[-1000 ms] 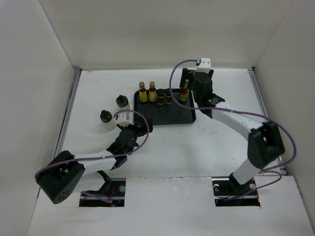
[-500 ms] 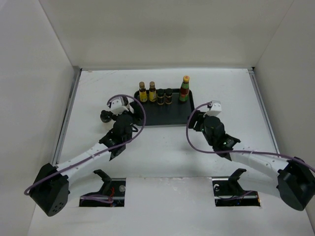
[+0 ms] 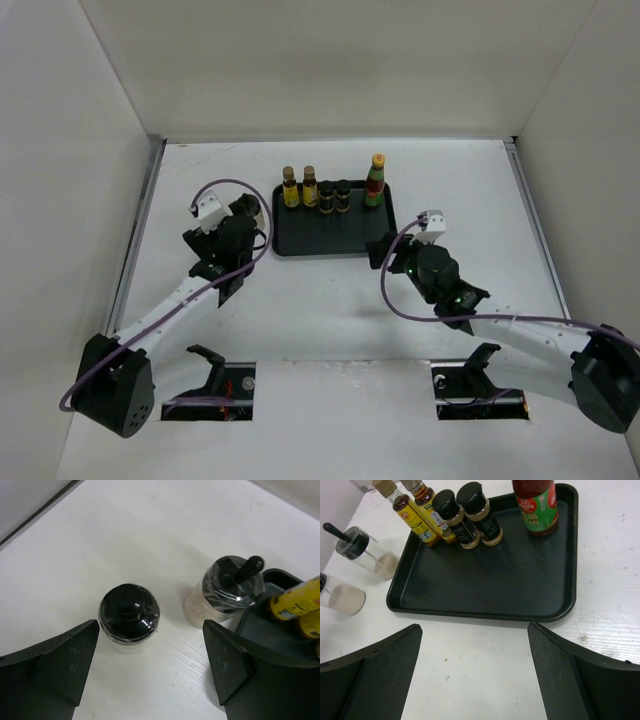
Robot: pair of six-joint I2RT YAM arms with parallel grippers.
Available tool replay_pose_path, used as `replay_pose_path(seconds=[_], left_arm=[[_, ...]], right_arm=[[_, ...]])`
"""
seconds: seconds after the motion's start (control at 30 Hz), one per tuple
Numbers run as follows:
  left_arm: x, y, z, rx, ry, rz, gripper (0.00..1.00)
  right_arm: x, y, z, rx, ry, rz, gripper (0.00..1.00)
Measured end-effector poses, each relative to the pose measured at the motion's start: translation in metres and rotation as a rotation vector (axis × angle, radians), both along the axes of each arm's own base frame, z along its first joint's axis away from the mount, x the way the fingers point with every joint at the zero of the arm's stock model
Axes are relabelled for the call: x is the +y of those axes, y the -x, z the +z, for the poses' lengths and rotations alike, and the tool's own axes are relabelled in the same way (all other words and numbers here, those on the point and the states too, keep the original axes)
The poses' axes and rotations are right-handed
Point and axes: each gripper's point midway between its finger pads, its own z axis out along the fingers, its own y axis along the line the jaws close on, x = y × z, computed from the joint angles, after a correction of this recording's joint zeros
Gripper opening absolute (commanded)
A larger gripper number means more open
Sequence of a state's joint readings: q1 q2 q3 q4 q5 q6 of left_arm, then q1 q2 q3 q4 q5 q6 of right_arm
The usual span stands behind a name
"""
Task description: Organize the condiment bottles
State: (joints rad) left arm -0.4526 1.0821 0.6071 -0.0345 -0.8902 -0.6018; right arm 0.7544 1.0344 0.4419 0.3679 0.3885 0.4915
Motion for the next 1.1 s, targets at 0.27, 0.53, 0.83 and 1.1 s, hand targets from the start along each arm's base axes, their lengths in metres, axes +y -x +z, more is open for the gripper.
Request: replay_pose_path(seconds=[0.27,0.53,0.83,1.1], left_arm=[[0.025,-0.004,-0.027,0.116,-0.046,0.078,0.87],[0.033,-0.018,-0.045,0.162,-0.04,0.094,0.73],[0.033,-0.011,-0.041,0.138,-0.033,0.071,0.39],[0.0,0.021,0.027,-0.027,-0.022,-0.064,0.36]], right_arm=[[0.008,0.002,-0.016,0.04,0.021,0.036,0.97],[0.01,0.002,-0.019,0.048,0.024,0.048,0.98],[0.01,0.004,-0.007,0.024,0.0,0.054,0.97],[0.002,0.002,-0.003,0.011,-0.018,0.029,0.96]])
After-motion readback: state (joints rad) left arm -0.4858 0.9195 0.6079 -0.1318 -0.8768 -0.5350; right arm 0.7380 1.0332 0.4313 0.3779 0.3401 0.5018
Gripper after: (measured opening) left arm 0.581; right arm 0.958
